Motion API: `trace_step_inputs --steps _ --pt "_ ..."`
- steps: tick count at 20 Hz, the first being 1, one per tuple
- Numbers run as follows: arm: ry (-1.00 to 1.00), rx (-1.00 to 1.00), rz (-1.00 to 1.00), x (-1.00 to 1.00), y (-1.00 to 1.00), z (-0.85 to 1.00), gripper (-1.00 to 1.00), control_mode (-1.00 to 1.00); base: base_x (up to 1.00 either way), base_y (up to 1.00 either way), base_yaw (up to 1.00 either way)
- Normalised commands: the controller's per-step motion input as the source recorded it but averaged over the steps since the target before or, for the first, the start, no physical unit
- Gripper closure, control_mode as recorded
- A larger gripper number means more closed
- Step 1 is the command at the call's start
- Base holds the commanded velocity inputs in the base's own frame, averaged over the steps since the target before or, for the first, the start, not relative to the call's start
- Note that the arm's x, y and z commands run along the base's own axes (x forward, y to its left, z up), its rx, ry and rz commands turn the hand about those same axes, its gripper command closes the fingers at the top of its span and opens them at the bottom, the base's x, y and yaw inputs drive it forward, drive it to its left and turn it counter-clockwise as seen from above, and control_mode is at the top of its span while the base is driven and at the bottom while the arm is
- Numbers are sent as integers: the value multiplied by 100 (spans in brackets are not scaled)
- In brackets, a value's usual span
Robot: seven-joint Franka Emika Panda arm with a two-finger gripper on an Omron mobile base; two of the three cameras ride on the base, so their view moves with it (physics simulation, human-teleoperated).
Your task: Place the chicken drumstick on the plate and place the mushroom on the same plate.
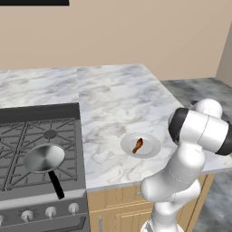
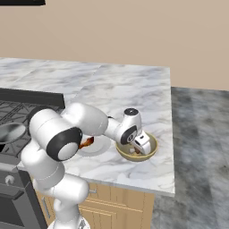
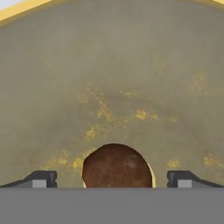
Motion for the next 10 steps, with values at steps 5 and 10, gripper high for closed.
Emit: trace_step_inputs --steps 5,10 --pt "2 0 0 0 0 -6 -100 -100 0 0 0" --pt "0 0 0 0 0 0 100 -100 0 0 0"
